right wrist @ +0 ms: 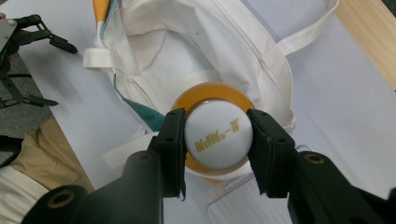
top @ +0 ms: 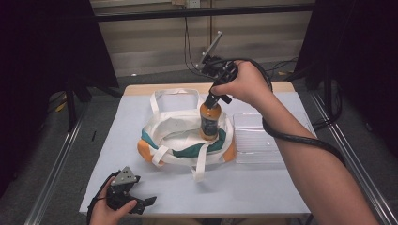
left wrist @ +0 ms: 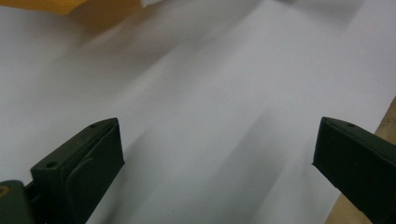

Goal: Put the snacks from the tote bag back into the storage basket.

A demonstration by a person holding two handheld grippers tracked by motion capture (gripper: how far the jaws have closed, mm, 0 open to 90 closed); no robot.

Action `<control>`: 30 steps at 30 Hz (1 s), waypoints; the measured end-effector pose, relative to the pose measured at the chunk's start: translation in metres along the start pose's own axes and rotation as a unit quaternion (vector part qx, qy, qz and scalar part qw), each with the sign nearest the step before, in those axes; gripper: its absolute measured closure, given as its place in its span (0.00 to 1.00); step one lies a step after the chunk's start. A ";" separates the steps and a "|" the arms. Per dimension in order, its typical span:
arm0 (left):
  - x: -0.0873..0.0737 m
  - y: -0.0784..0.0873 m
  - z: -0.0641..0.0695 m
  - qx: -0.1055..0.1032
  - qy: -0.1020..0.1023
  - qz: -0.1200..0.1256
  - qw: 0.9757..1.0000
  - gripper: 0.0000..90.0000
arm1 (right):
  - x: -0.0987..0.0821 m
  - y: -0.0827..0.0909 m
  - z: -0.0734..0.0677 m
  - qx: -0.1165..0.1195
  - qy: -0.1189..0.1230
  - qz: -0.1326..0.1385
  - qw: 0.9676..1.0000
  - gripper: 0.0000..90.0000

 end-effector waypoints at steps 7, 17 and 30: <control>0.000 0.000 0.001 -0.001 0.003 0.001 1.000 0.02 | -0.002 0.016 0.001 0.005 0.001 -0.001 1.000 0.67; 0.000 0.000 0.001 -0.003 0.002 0.000 1.000 0.02 | -0.008 0.033 0.006 0.004 -0.002 -0.002 1.000 0.67; 0.000 0.000 0.001 -0.001 0.005 0.001 1.000 0.02 | -0.022 0.042 0.010 0.013 -0.008 -0.004 1.000 0.67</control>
Point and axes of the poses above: each handheld gripper's, and its own axes: y roughly backward along the jaws, x roughly out of its top, z roughly to its right, the point moved 6 cm from there along -y, roughly forward along the jaws, and after that the axes turned 7 degrees about -z, right-handed, at the moved point
